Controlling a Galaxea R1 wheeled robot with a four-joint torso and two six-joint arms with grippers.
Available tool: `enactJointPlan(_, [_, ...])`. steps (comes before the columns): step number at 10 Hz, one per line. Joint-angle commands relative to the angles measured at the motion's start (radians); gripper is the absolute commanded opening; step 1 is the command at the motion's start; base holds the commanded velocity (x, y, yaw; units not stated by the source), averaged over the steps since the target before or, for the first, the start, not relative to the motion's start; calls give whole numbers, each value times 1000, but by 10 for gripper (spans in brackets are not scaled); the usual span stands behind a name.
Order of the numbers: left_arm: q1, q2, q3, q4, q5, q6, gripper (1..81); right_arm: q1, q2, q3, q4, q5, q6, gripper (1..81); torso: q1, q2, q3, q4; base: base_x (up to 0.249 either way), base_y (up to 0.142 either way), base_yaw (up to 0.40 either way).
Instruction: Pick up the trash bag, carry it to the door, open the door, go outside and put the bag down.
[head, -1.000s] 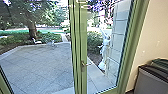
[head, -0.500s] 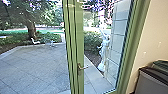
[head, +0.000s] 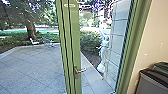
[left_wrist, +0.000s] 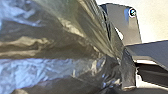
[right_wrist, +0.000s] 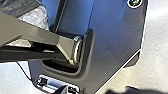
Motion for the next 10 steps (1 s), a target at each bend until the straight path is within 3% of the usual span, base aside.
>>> enactJointPlan(1, [-40,3,5,7,75,9,10,42,3,1,-3,-55,1,811,0,0,0,0,134,0,0])
enactJointPlan(10, [-40,1,6,7,75,9,10,40,3,1,-5,-55,1,811,0,0,0,0,134,0,0])
